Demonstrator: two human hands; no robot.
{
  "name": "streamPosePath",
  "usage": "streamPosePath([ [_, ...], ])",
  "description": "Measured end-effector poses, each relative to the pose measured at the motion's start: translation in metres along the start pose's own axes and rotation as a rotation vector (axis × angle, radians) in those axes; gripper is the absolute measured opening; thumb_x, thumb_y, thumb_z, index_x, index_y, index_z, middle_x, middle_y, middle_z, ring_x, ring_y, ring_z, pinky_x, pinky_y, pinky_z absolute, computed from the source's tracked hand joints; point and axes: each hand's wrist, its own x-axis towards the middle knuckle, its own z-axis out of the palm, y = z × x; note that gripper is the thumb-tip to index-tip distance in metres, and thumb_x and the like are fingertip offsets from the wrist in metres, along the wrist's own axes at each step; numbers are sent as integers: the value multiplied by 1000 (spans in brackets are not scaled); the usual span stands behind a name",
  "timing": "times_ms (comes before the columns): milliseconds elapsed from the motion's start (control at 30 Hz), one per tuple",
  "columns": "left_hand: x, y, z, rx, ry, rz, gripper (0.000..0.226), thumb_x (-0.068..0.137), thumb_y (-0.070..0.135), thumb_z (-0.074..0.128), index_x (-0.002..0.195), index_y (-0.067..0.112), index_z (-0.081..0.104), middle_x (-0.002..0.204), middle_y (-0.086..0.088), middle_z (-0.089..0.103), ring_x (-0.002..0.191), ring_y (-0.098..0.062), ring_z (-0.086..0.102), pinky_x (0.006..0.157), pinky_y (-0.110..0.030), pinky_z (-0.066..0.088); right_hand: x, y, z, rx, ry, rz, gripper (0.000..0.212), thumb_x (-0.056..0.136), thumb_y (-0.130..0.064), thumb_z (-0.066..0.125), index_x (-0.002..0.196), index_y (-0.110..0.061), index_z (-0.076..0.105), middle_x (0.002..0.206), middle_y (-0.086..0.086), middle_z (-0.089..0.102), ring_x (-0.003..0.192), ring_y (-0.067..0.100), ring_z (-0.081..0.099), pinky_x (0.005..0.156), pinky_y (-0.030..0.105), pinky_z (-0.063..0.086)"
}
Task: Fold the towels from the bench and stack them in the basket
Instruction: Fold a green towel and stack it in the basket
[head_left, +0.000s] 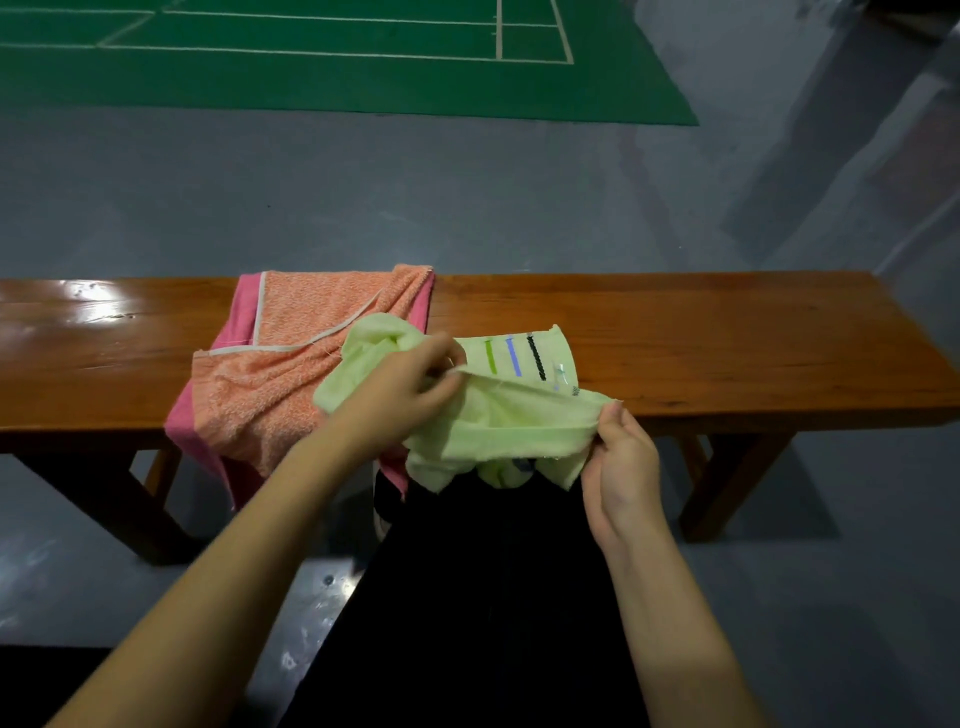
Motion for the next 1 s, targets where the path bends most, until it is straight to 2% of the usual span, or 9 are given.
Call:
streamPosePath([
  [133,6,-5,-16,271,-1,200,15,88,32,62,84,18,67,84,2,65,80,-17,58,72,-35,50,8,1,-4,-57,14,-30,30,104,-22,35,96,-9,61,93,6,68,77,9,66,61,20,53],
  [233,8,-18,-21,507,-17,379,6,80,14,74,78,9,71,89,-5,62,86,-26,57,77,-43,51,15,0,-2,-159,24,-91,31,104,-22,35,87,-13,59,85,3,64,72,7,59,60,18,51],
  [300,5,-10,-22,326,46,308,6,86,14,68,83,9,66,86,0,61,84,-17,56,78,-37,49,19,-5,3,-159,18,-118,31,104,-22,35,86,-13,57,82,1,62,68,4,57,59,17,50],
  [400,2,20,-29,-332,84,54,17,89,23,51,82,8,56,71,4,51,66,-5,47,60,-21,40,23,-18,13,-83,-47,-131,30,105,-20,33,89,-10,56,80,1,61,67,3,58,62,17,52],
  [433,2,24,-31,-405,68,29,19,88,26,50,81,9,54,69,3,48,63,-6,43,56,-20,36,24,-22,16,-49,-68,-134,29,105,-19,32,91,-9,55,82,2,60,69,5,58,64,17,52],
  [600,2,-7,-42,293,-179,159,51,76,67,45,61,18,45,53,6,40,54,-10,40,52,-24,31,35,-28,12,-77,-28,-158,30,104,-21,32,84,-12,52,87,10,55,78,17,52,74,28,47],
  [767,-6,-52,-60,483,-373,-13,76,57,91,39,51,16,39,46,5,33,47,-11,33,49,-25,25,45,-22,-11,-215,146,-198,32,104,-22,34,77,-16,49,76,5,56,62,12,56,58,25,47],
  [900,-23,-56,-76,369,-234,-5,72,62,91,37,59,22,56,55,6,52,55,-9,49,53,-21,35,49,-15,-24,-311,192,-244,30,105,-23,32,81,-17,50,86,9,57,75,18,55,67,27,49],
  [1000,-34,-39,-78,-93,-170,2,48,74,69,54,58,24,54,55,10,48,52,-3,43,51,-14,31,49,-13,-27,-319,238,-291,29,105,-20,31,81,-20,48,78,-1,54,66,6,51,55,14,45],
])
